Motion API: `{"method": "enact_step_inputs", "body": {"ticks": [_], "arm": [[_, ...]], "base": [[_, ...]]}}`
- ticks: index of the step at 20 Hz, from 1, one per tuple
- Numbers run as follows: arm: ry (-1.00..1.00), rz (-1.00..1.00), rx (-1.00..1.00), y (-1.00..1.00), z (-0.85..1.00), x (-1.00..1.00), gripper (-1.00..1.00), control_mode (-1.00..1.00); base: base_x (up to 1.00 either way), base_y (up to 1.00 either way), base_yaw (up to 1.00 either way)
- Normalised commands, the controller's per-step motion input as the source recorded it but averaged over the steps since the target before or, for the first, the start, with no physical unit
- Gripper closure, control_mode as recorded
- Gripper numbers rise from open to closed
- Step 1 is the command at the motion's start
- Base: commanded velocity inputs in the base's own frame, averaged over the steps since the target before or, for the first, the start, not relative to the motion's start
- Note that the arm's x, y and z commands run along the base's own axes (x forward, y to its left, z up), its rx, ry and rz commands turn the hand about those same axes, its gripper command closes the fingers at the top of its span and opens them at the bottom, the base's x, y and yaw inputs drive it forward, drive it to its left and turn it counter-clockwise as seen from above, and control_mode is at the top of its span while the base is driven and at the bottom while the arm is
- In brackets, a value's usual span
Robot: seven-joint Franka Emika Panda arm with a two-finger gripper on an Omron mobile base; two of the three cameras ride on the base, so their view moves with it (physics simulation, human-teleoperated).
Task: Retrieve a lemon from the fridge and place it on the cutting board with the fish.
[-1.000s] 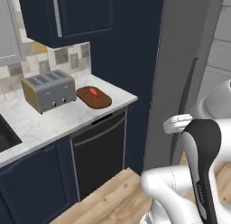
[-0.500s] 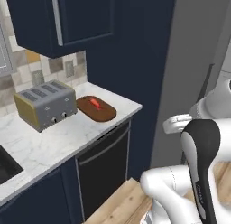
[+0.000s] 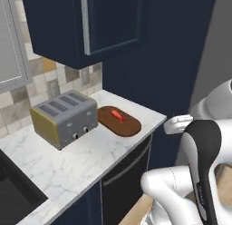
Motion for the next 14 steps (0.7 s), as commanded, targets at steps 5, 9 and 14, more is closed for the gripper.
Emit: {"method": "enact_step_inputs", "body": {"ticks": [5, 9, 14], "arm": [[0.00, 0.00, 0.00, 0.00, 0.00, 0.00, 1.00, 1.00], [0.00, 0.00, 0.00, 0.00, 0.00, 0.00, 1.00, 1.00], [0.00, 0.00, 0.00, 0.00, 0.00, 0.00, 1.00, 1.00]], "base": [[0.59, 0.28, 0.00], [0.42, 0.03, 0.01], [0.27, 0.00, 0.01]]}}
